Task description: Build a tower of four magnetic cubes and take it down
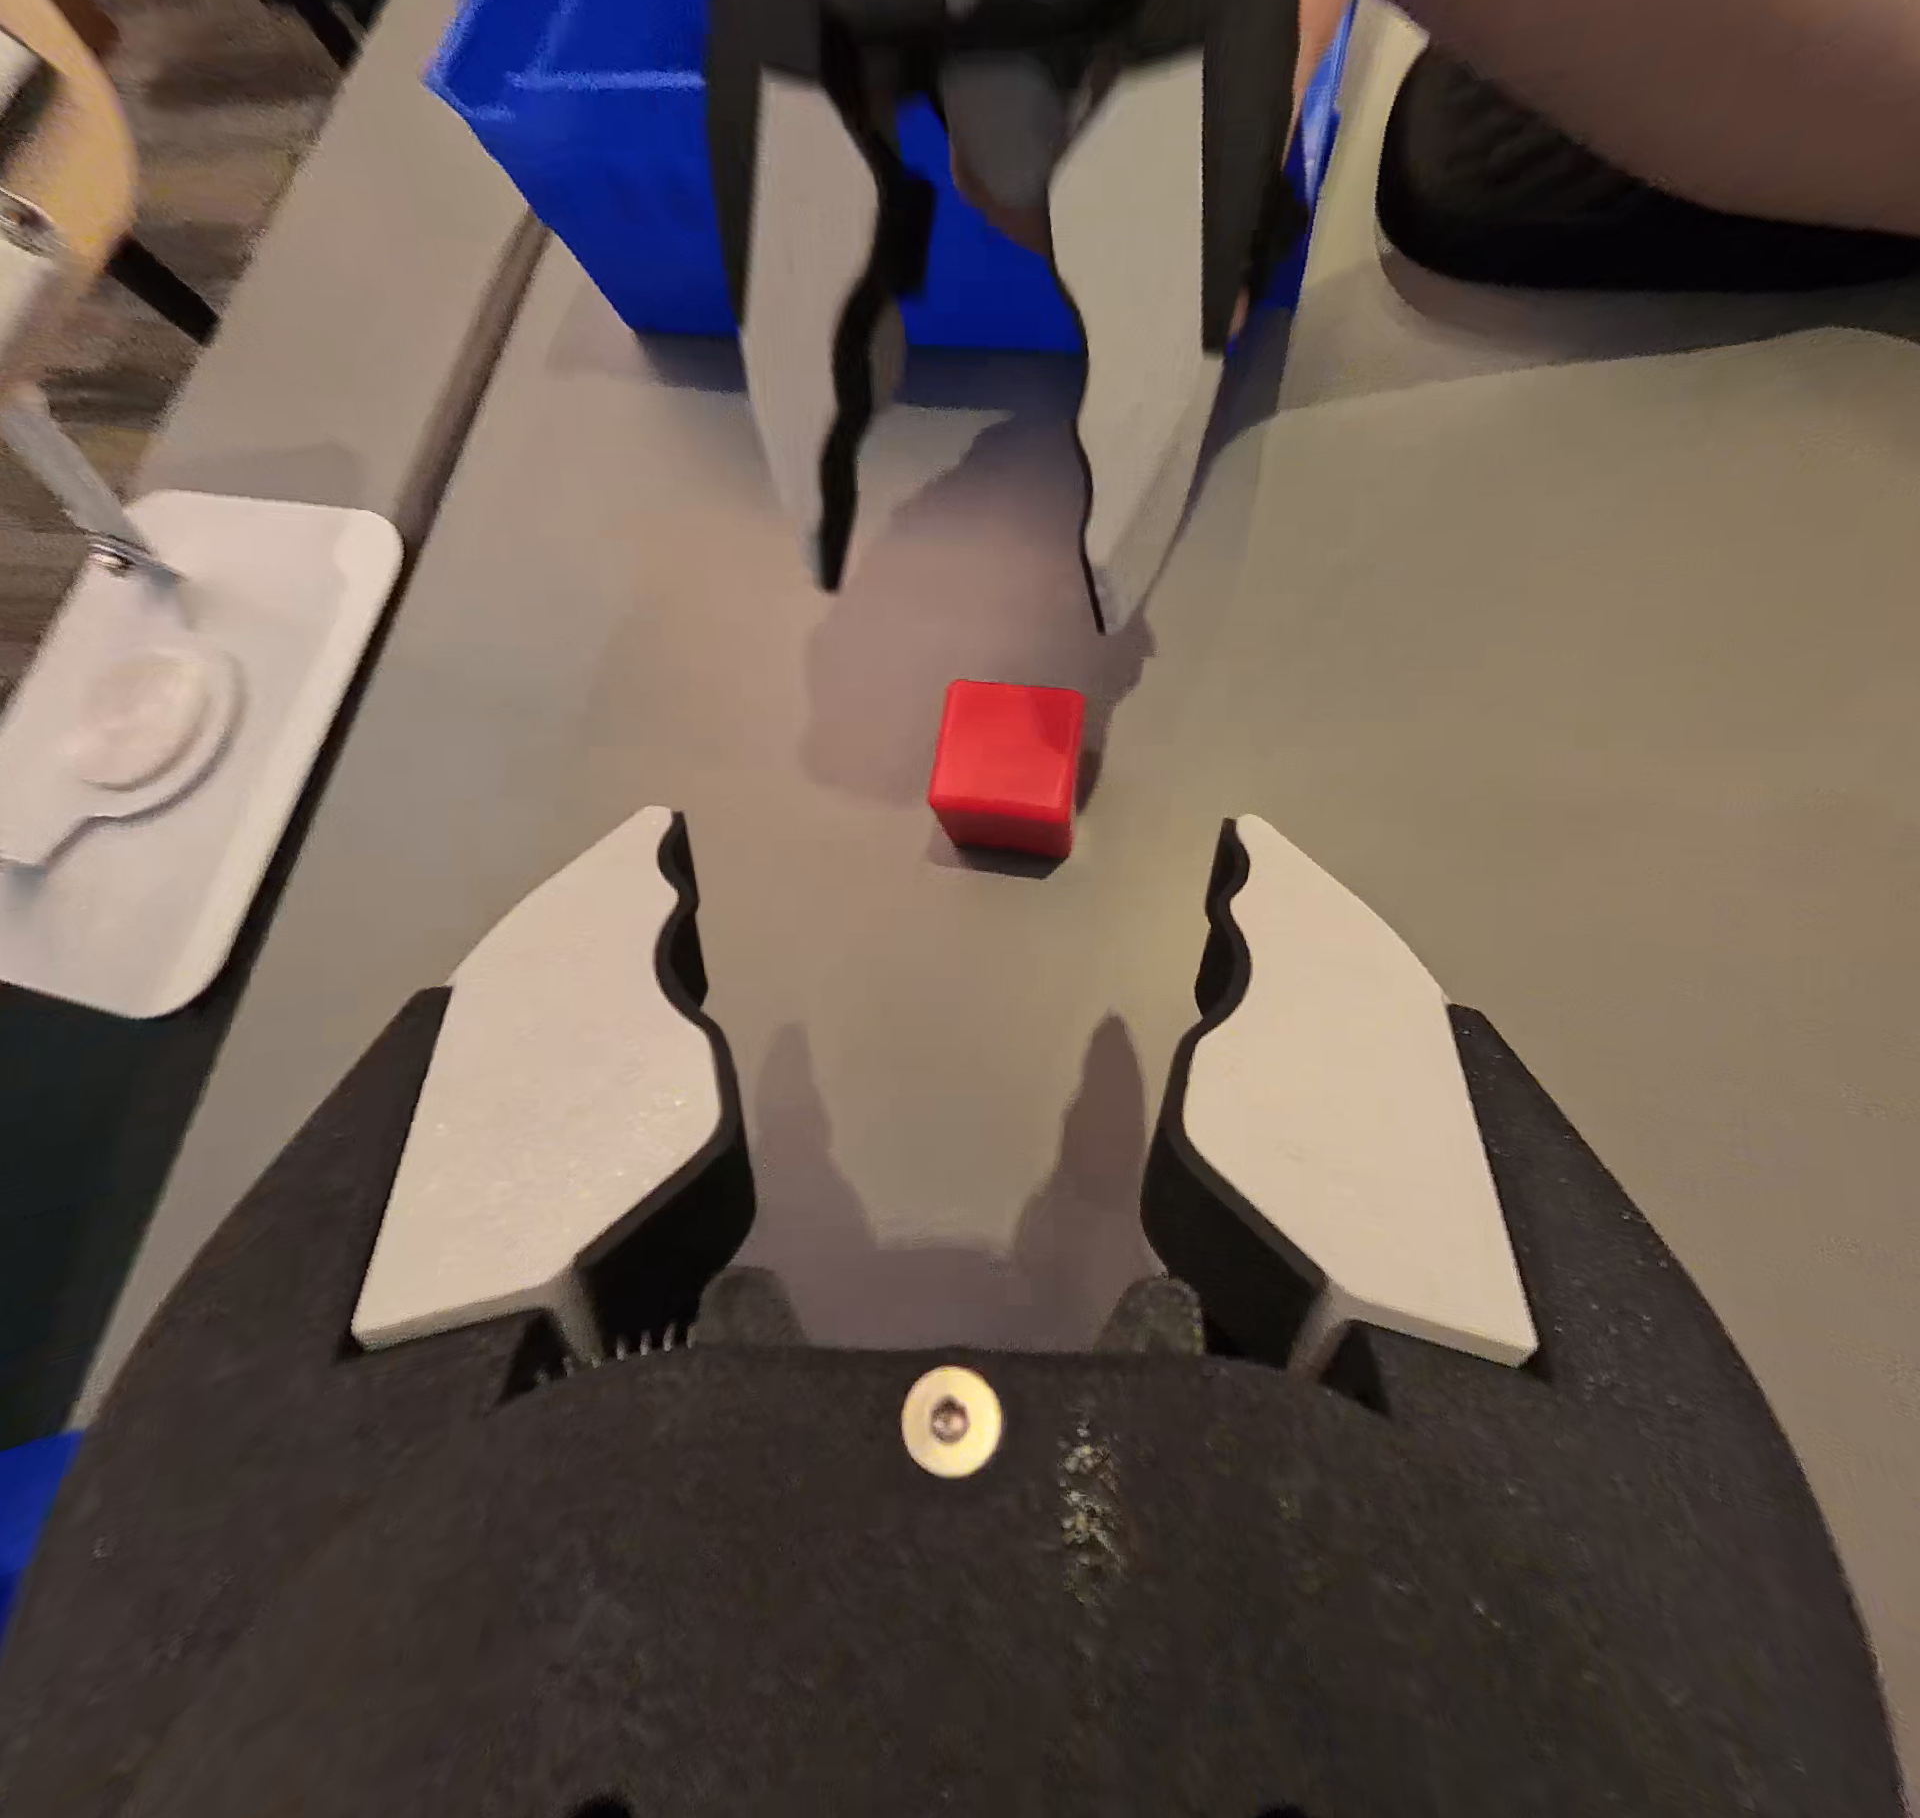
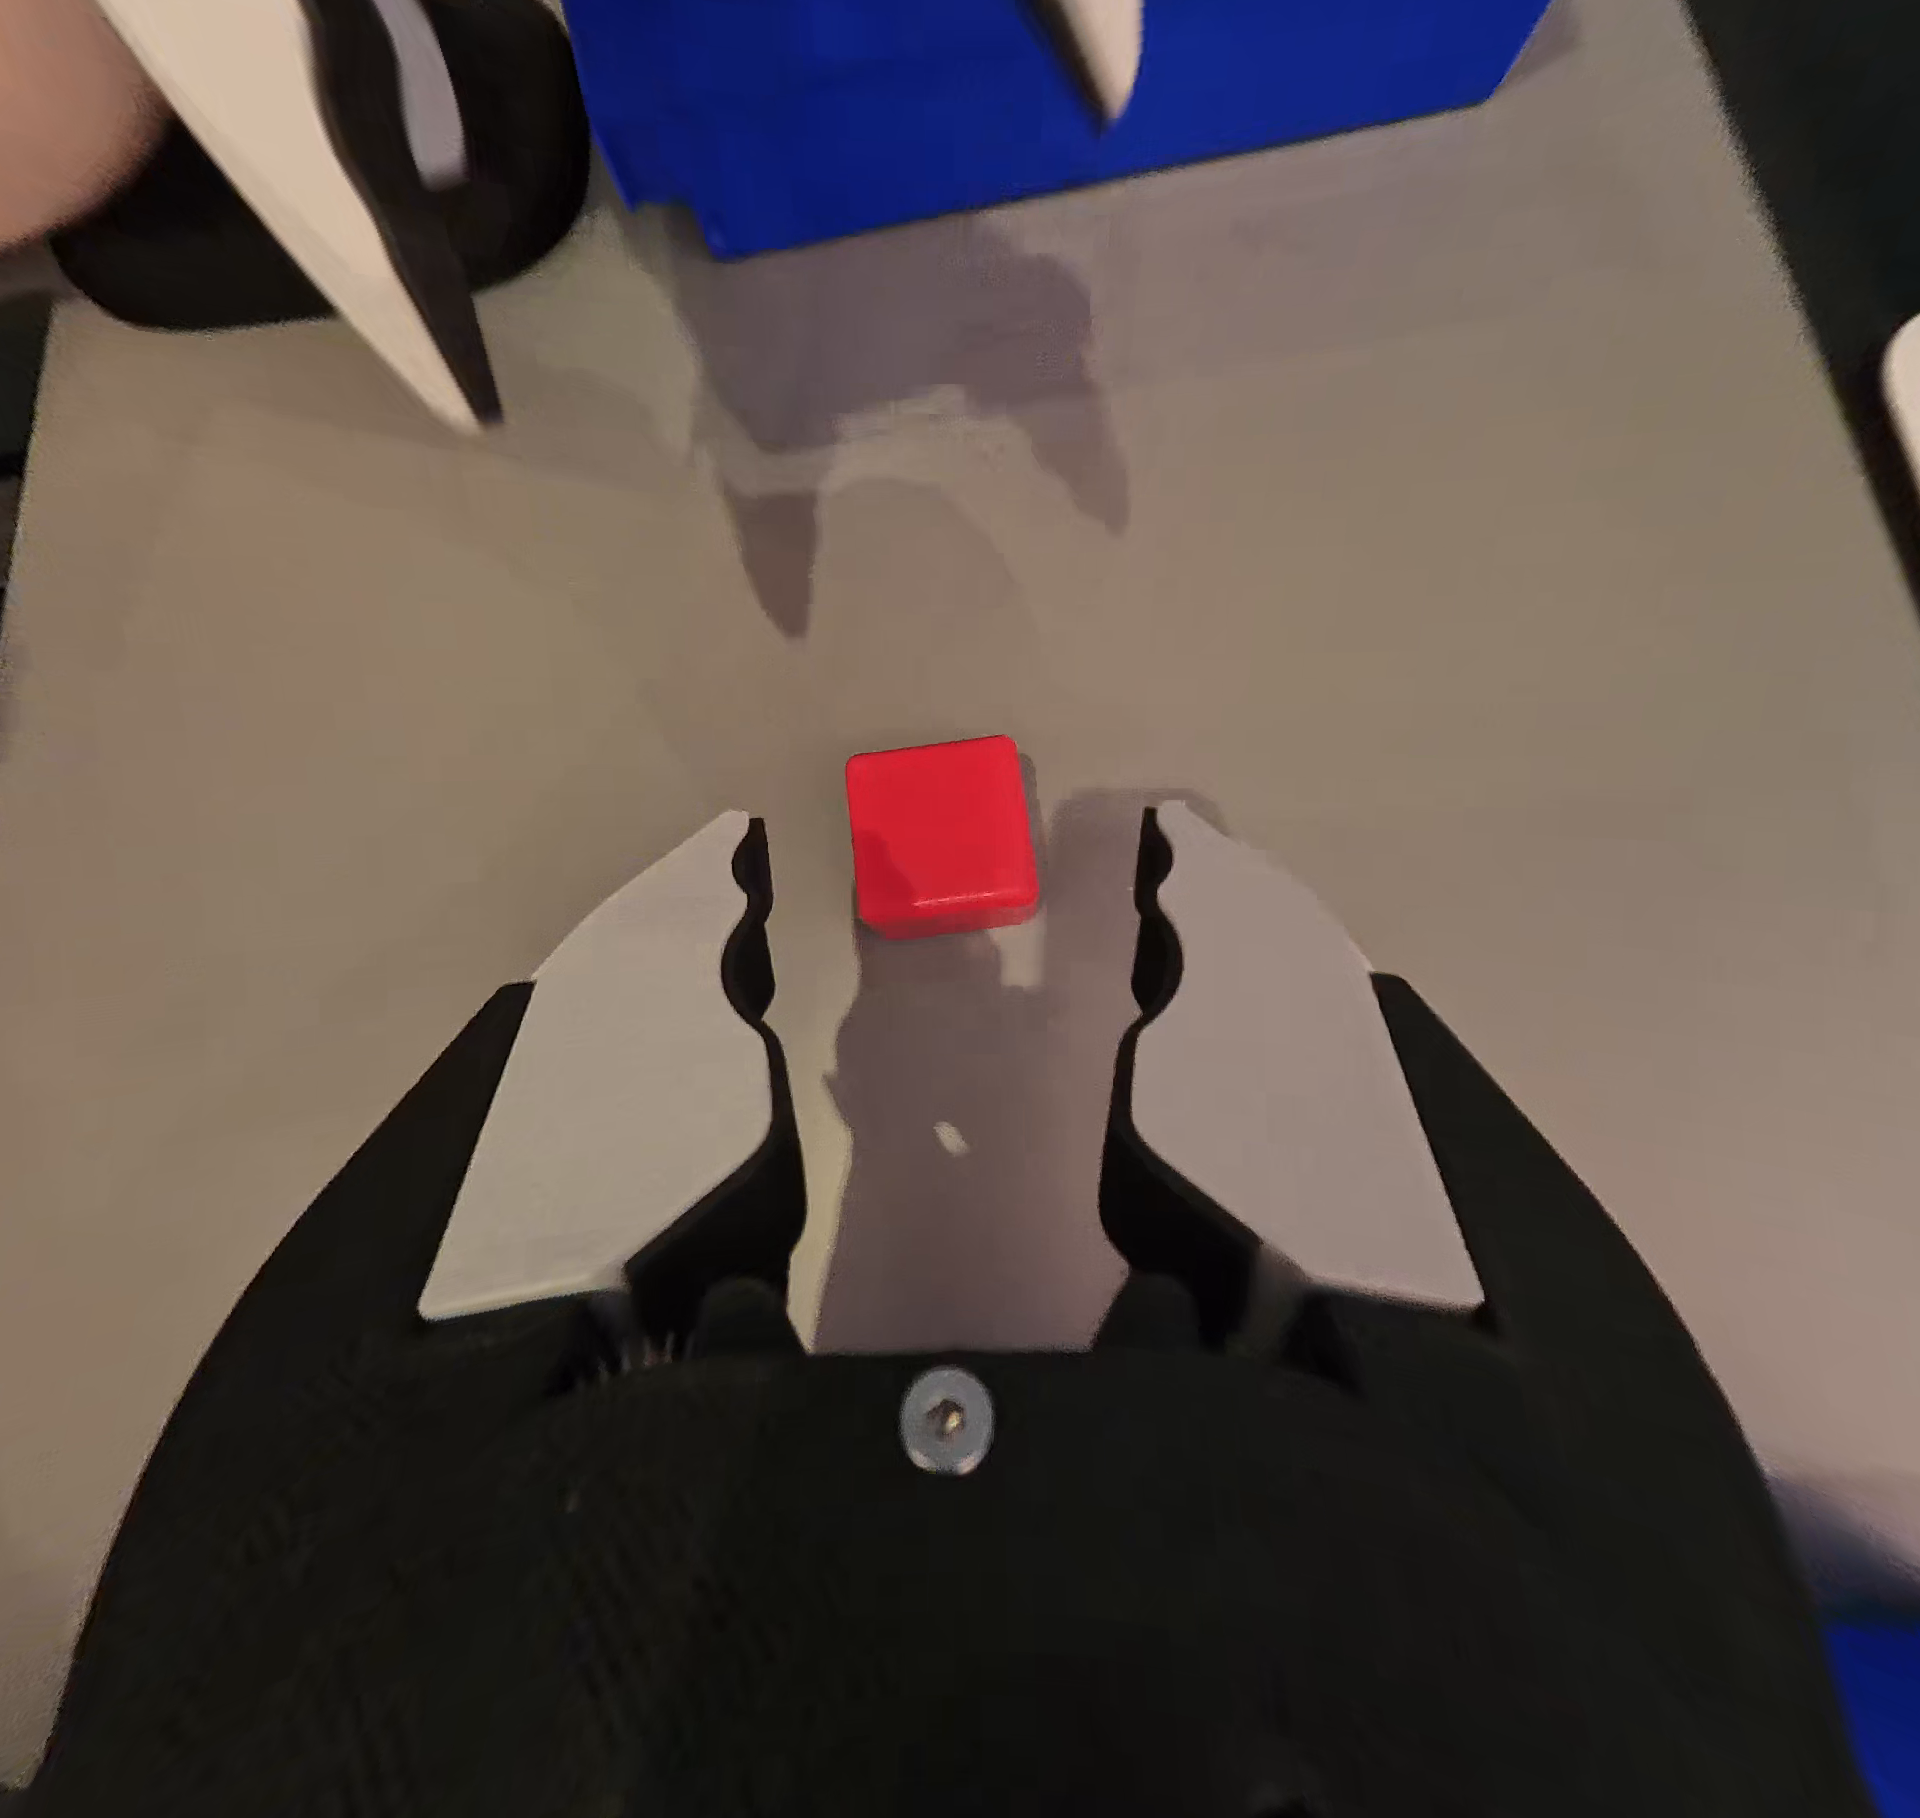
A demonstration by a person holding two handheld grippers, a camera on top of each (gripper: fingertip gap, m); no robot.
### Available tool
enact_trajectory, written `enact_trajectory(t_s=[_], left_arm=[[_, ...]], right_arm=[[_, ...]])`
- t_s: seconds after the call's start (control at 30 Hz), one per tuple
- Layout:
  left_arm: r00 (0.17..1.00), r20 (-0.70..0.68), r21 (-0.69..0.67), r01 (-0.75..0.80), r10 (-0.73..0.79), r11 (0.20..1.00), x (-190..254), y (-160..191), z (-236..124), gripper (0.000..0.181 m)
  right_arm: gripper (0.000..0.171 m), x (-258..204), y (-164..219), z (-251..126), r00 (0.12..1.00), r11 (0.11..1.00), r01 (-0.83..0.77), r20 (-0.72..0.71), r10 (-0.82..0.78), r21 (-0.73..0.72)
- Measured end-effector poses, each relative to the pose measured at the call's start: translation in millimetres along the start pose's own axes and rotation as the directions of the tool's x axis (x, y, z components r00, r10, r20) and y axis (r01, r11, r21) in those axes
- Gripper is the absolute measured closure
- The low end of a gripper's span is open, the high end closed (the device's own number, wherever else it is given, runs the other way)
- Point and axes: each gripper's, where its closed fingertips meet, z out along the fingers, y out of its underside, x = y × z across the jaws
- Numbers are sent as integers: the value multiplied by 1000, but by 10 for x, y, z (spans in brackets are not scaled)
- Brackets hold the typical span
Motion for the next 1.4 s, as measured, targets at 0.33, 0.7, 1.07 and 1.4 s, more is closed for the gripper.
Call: enact_trajectory(t_s=[0.33,0.7,1.07,1.4], left_arm=[[998,59,114,30,-37,993,-253,-10,-514,90],[995,88,184,35,-51,982,-329,-48,-747,92],[994,94,187,39,-58,982,-355,-19,-765,93],[995,82,176,40,-55,984,-336,1,-721,94]], right_arm=[[105,-42,212,389,1000,991,13,10,-12,-131],[118,-25,413,551,997,963,58,-41,-71,-264],[121,-36,376,519,998,966,43,-29,-52,-254],[121,-115,-190,-378,986,992,115,-116,-120,-45]])
